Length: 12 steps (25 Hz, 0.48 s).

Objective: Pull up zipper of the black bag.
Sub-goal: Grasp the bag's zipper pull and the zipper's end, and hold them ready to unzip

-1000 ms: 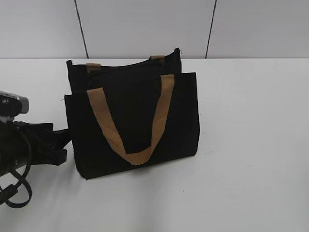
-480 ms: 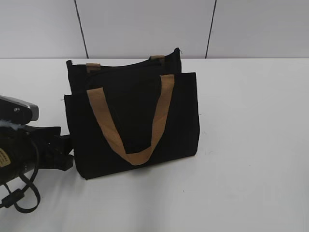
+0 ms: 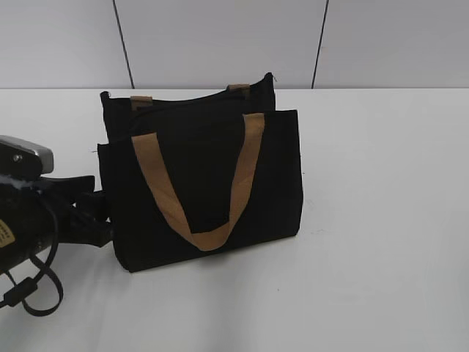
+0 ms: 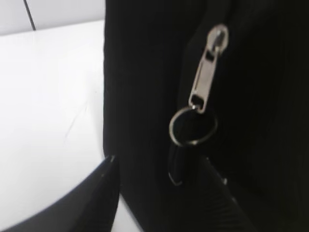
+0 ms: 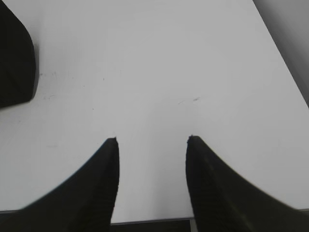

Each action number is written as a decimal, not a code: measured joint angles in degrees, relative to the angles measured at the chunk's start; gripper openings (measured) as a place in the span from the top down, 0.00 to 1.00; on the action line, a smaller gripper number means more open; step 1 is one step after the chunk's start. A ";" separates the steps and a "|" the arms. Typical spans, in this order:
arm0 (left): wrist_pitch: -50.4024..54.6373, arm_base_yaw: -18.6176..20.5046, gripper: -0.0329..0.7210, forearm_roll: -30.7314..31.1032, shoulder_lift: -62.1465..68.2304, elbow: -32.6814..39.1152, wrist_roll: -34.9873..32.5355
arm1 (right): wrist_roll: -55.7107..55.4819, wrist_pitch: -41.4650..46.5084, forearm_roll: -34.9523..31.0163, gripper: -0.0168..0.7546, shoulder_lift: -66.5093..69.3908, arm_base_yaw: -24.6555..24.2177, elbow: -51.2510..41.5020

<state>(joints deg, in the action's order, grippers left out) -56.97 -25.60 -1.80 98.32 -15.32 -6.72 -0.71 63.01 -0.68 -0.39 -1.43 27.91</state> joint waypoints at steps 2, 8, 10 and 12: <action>-1.85 0.00 0.43 0.60 0.00 0.00 0.00 | 0.00 0.00 0.00 0.51 0.00 0.00 0.00; -3.68 0.00 0.43 3.71 2.99 0.00 2.57 | 0.00 0.00 0.00 0.51 0.00 0.00 0.00; -5.34 0.00 0.43 4.89 5.56 0.00 2.92 | 0.00 0.00 0.00 0.51 0.00 0.00 0.00; -8.69 0.00 0.44 5.97 8.21 0.00 3.02 | 0.00 0.00 0.00 0.51 0.00 0.00 0.00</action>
<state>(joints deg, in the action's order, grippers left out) -65.66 -25.60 4.17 106.53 -15.32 -3.70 -0.71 63.01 -0.68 -0.39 -1.43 27.91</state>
